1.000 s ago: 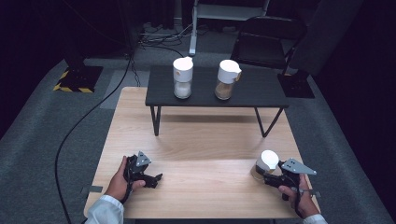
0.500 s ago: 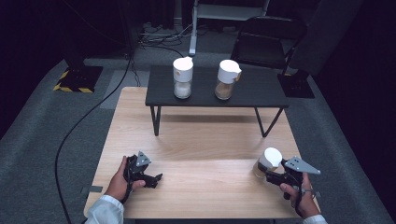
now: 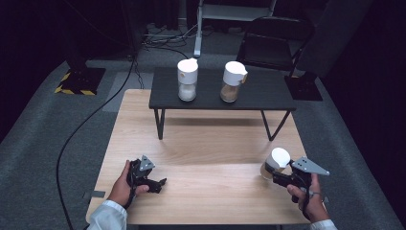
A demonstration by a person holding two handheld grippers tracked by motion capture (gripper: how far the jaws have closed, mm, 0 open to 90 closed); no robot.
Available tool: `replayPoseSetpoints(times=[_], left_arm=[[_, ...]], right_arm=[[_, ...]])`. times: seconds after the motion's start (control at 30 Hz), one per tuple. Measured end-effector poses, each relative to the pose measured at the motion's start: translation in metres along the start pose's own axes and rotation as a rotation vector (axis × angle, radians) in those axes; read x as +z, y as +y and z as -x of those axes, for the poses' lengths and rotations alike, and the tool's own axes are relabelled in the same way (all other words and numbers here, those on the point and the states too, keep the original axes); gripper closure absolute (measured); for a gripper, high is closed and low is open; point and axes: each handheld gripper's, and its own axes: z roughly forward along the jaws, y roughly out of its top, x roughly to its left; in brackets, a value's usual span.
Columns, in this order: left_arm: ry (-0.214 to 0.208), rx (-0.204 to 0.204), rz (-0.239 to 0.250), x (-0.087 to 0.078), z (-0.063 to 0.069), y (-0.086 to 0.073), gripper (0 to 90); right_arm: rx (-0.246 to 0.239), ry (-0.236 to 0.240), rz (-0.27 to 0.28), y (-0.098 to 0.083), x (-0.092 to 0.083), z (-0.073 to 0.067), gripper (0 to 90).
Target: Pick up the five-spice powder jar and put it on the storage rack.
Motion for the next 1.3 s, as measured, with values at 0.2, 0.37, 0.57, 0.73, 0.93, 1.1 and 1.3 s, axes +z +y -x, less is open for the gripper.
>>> replayPoseSetpoints(times=[0.2,0.37,0.57,0.73,0.93,1.1,1.3], left_arm=[[-0.001,0.0,0.001,0.0,0.0,0.0,0.0],[0.0,0.0,0.0,0.0,0.0,0.0,0.0],[-0.001,0.0,0.001,0.0,0.0,0.0,0.0],[0.0,0.0,0.001,0.0,0.0,0.0,0.0],[-0.001,0.0,0.001,0.0,0.0,0.0,0.0],[0.0,0.0,0.0,0.0,0.0,0.0,0.0],[-0.001,0.0,0.001,0.0,0.0,0.0,0.0]], right_arm=[[-0.006,-0.02,-0.001,0.017,-0.001,-0.006,29.8],[0.004,-0.043,0.003,0.03,-0.002,-0.01,29.8],[0.002,-0.06,0.012,0.045,0.001,-0.014,29.8],[-0.003,-0.076,0.012,0.061,0.002,-0.017,29.8],[0.0,-0.096,0.02,0.082,0.0,-0.02,29.8],[-0.01,-0.112,0.028,0.098,-0.002,-0.021,29.8],[-0.001,-0.122,0.045,0.114,-0.002,-0.019,29.8]])
